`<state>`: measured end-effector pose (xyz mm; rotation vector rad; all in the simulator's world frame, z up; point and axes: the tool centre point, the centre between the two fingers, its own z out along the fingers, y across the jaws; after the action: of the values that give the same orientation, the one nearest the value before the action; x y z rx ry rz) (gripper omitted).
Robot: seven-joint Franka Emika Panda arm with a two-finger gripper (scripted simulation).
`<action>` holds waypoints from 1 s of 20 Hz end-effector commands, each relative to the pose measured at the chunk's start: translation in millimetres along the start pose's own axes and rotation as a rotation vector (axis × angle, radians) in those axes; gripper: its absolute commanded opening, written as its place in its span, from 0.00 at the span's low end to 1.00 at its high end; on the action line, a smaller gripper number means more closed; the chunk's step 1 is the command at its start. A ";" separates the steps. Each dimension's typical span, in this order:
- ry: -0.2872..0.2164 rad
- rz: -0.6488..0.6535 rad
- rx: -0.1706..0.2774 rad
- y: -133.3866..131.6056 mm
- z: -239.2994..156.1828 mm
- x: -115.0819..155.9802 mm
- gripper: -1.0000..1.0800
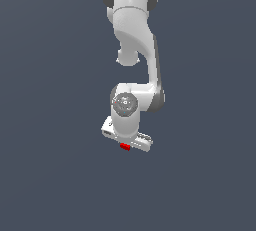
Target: Lift up the red cube by 0.2 meters.
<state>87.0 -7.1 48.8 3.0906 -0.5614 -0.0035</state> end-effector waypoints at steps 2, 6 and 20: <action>0.002 0.000 0.001 0.0 -27.2 -0.2 0.00; 0.002 0.000 0.001 0.3 -68.2 -1.1 0.00; 0.002 0.001 0.001 0.7 -172.7 -0.3 0.00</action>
<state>87.0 -7.6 215.8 3.0913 -0.5625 0.0017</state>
